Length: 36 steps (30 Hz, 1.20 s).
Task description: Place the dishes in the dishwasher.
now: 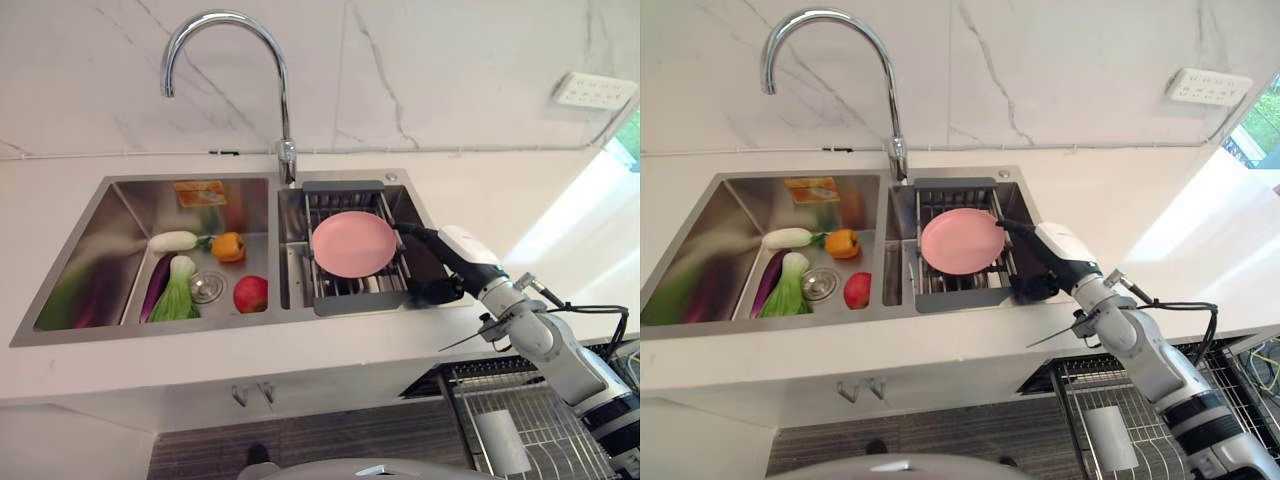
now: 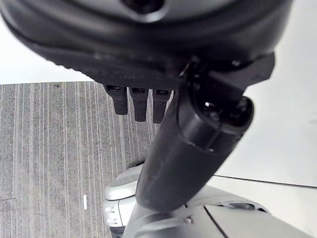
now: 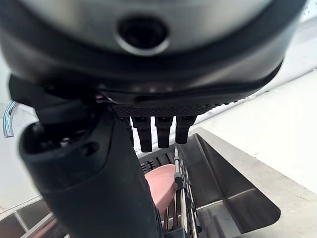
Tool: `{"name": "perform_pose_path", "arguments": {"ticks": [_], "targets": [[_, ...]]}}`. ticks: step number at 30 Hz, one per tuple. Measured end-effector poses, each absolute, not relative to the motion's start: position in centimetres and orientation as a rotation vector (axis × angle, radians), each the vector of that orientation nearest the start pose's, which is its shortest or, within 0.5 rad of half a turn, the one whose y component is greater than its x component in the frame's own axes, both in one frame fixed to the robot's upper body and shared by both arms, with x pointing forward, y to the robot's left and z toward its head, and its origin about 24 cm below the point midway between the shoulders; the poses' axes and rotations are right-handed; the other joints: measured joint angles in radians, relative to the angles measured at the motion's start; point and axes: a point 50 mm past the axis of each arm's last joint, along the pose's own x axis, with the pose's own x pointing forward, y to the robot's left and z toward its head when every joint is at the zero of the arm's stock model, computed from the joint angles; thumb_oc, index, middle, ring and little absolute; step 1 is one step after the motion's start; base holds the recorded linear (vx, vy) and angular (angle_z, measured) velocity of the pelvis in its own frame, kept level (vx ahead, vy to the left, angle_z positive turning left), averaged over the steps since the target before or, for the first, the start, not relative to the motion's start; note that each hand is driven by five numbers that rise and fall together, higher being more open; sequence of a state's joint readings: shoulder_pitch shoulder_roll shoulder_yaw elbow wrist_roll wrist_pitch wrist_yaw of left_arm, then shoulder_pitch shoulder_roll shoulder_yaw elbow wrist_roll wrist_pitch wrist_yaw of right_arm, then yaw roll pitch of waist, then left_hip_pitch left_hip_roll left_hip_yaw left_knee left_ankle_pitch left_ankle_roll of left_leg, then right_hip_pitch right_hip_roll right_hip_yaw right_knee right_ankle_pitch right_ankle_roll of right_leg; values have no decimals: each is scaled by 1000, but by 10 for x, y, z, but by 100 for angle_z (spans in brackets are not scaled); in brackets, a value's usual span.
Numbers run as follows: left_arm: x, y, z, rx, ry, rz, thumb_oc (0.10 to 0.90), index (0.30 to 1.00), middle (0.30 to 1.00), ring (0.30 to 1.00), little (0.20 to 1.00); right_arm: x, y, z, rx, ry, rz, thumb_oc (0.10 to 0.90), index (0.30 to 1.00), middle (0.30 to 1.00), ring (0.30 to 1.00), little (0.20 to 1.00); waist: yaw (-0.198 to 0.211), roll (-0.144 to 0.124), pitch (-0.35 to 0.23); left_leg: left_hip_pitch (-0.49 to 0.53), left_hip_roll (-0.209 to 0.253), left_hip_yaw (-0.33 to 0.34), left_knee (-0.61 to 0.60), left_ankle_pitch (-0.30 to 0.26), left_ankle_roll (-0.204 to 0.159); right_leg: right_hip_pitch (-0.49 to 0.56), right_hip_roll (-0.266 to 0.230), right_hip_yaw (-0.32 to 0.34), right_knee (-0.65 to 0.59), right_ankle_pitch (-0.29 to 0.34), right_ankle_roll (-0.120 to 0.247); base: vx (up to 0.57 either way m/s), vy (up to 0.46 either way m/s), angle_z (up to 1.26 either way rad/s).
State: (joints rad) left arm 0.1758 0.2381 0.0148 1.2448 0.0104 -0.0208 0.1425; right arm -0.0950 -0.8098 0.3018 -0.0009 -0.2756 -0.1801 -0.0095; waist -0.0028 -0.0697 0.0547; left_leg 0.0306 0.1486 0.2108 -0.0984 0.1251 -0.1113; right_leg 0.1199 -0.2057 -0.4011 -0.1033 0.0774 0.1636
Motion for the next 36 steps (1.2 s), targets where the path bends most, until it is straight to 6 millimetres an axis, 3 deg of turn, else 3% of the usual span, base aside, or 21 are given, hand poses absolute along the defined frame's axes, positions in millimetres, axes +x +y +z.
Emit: {"name": "perform_pose_path", "arguments": {"ticks": [6,17,22,28,36], "targets": [[10,255,-165,297,1383,295,800,900,900,900,900,264,-216,87,-1179,-189,422,800,900,900,900,900,1,-1,-6,-1,0,0,0,1,1,-1,0,-1,-2,0,0,0,0,0],[16,254,-164,432,1364,155,800,900,900,900,900,290,-196,94,-1371,-282,521,800,900,900,900,900,12,1,-15,-3,1,-3,0,2,0,-2,0,-3,-2,0,0,0,0,0],[16,245,-167,573,1359,-28,800,900,900,900,900,303,-188,85,-1468,-285,543,800,900,900,900,900,27,4,-16,-5,2,-5,0,3,0,-2,2,-4,-2,0,0,0,0,0],[14,243,-167,583,1360,-44,800,900,900,900,900,309,-187,66,-1557,-250,562,800,900,900,900,900,57,5,-16,-11,0,-15,0,3,0,0,2,-13,-2,0,-1,9,-13,5],[10,244,-167,601,1367,-48,800,900,900,900,900,311,-192,56,-1581,-211,529,800,900,900,900,900,62,6,-16,-16,0,-29,0,5,-1,4,3,-31,1,-1,-2,2,-11,5]]}}
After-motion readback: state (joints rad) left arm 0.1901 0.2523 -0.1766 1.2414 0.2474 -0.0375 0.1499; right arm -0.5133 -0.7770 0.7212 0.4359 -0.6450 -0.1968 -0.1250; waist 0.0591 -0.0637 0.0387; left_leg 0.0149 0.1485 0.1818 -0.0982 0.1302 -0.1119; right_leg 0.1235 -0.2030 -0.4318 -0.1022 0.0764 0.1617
